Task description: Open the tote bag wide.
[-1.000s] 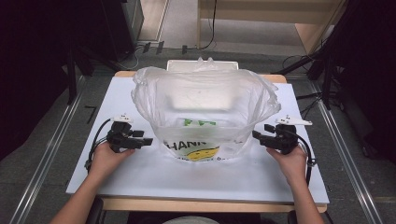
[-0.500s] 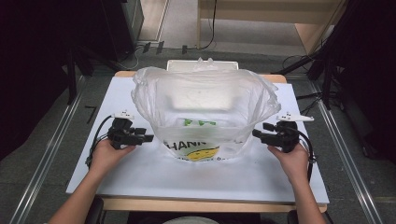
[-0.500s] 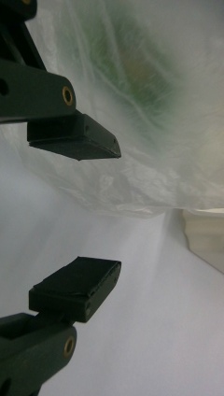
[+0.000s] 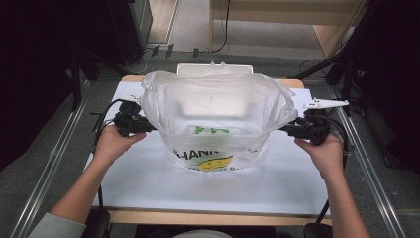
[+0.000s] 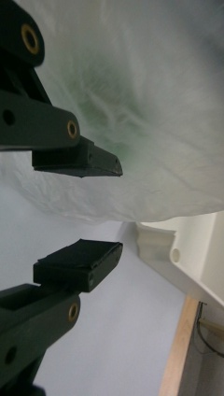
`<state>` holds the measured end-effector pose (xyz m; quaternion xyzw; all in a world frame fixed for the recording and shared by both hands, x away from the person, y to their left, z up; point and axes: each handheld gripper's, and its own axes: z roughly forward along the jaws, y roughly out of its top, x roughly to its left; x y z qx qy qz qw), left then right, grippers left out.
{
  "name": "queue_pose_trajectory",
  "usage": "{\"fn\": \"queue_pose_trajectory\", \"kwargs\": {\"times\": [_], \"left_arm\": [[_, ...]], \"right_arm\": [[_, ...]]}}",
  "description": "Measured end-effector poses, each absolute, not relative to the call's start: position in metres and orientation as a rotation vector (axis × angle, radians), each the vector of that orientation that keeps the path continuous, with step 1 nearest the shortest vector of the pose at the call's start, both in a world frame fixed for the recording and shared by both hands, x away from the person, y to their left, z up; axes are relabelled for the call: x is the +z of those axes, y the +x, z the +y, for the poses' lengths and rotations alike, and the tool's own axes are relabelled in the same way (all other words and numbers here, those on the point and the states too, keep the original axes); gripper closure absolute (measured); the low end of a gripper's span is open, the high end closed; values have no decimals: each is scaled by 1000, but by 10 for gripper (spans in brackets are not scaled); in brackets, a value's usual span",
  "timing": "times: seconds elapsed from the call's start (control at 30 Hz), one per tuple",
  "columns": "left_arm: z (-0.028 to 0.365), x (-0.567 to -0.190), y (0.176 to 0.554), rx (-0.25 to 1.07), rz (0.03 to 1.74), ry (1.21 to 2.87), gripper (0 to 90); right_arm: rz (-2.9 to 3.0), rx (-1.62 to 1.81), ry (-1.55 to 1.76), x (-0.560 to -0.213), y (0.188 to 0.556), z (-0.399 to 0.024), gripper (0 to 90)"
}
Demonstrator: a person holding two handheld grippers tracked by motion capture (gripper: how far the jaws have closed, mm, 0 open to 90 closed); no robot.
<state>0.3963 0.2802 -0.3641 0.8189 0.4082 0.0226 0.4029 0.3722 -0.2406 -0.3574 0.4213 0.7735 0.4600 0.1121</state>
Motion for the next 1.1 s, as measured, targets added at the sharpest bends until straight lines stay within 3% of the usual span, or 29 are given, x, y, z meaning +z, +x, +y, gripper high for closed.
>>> {"fn": "queue_pose_trajectory", "kwargs": {"times": [0.2,0.47,0.63,0.9,1.1], "left_arm": [[282,-341,406,76,1002,2067,789],[285,-306,413,144,965,2107,824],[291,-275,425,83,951,2049,840],[290,-213,431,186,896,2056,874],[266,-176,424,243,801,2068,874]], "right_arm": [[2278,1370,1244,-324,379,-241,701],[2240,1370,1181,-280,385,-245,822],[2228,1343,1134,-246,390,-242,841],[2252,1409,1041,-202,392,-216,864],[2280,1415,948,-194,394,-189,865]]}}
